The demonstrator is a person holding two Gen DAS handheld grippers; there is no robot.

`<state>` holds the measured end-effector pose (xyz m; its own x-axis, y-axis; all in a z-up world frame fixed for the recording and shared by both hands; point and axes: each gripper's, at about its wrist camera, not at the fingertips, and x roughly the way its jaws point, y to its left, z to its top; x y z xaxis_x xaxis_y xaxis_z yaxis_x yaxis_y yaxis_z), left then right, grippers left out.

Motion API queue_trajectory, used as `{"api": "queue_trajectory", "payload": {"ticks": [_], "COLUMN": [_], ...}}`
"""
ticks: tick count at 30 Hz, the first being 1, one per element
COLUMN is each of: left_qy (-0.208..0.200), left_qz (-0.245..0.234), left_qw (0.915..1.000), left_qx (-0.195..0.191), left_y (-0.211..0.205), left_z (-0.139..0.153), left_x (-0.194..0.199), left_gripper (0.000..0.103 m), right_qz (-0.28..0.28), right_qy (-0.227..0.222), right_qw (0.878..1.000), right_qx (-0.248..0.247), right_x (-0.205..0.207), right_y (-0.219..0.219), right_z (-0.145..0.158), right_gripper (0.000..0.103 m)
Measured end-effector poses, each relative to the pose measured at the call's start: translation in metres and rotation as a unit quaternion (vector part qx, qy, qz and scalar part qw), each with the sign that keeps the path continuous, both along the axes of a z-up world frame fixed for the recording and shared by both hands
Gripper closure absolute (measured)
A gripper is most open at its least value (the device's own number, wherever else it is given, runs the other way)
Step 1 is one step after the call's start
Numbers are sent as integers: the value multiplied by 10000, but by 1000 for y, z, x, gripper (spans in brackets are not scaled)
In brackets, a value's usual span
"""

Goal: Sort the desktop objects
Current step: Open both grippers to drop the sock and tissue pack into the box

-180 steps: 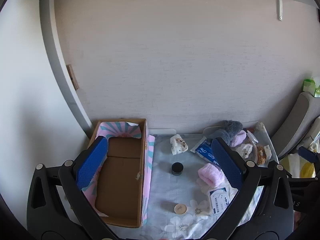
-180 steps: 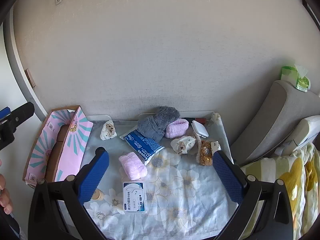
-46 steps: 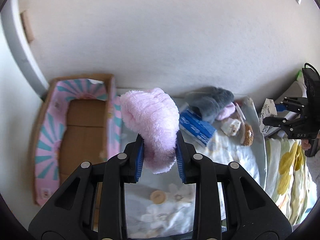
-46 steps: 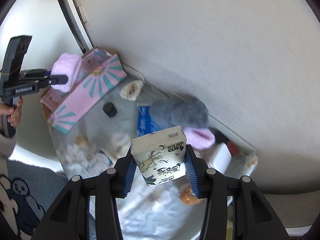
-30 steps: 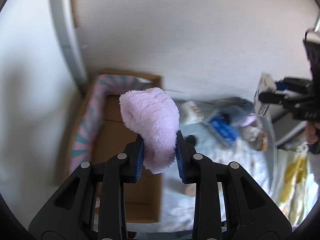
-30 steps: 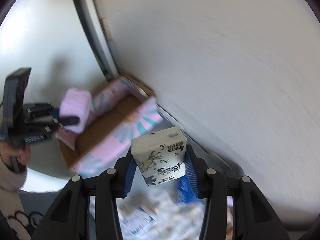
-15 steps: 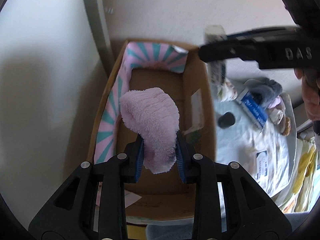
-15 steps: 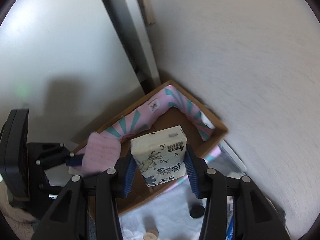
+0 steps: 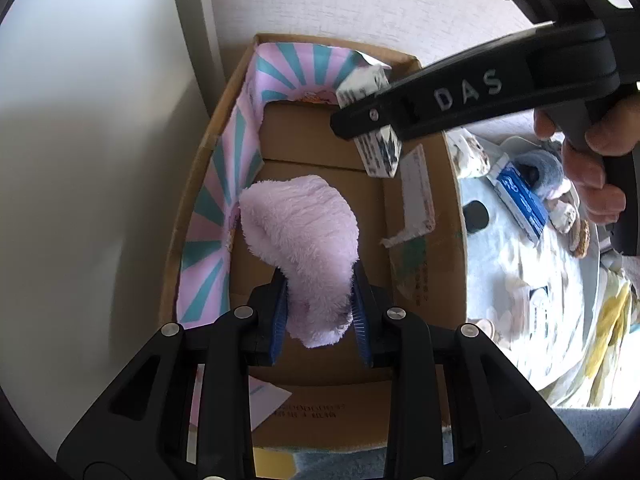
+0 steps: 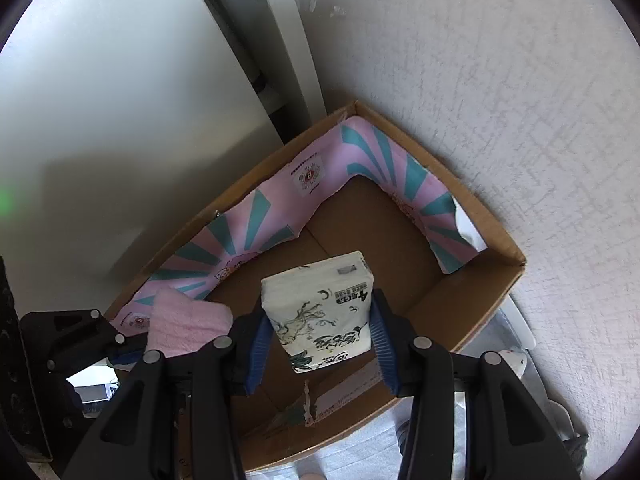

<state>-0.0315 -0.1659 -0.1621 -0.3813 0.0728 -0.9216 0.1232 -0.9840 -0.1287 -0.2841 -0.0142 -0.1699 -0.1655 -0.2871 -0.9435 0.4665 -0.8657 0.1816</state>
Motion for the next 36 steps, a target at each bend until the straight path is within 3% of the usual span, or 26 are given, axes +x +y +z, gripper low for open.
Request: {"api": "queue_trajectory", "payload": {"ticks": [10,12,13,14,15,16,30,36], "left_qy": [-93,-137,-174,-253,-321,-338,-33,275], "left_qz": [-29,-33,-16,25,53,75,108,-63], "left_qw": [9999,9998,9997,9995,9992,9991,9999,9995], "left_qx": [-52,-119,-142,-183,-218,-258,-90,-139], "left_y": [0,1,1,0,0,0,6,19], "left_z": [-4,-5,-7,-9,-12,-13,0,20], "left_x": [-7,-8,-9,-11,-12,-13,-9,-9], "left_gripper": [77,71,67,49,12,0,0,0], "right_qz": [37,52,37,12,-30,-66,-727,-1089], "right_qy": [-269,-209,-194,-197,-219,-241,223,532], "right_qw": [9996,9995,9994,9993,9992,9992,9971,9925], "right_qx": [79,221,271,309,331,298,-94,-170], "right_x": [2,4,3,2,2,2,12,35], "right_y": [4,2,1,0,1,2,32,52], "right_z": [-14,-16,-16,-18,-19,-19,5,36], "right_gripper": [59,56,48,33,24,18,17,17]}}
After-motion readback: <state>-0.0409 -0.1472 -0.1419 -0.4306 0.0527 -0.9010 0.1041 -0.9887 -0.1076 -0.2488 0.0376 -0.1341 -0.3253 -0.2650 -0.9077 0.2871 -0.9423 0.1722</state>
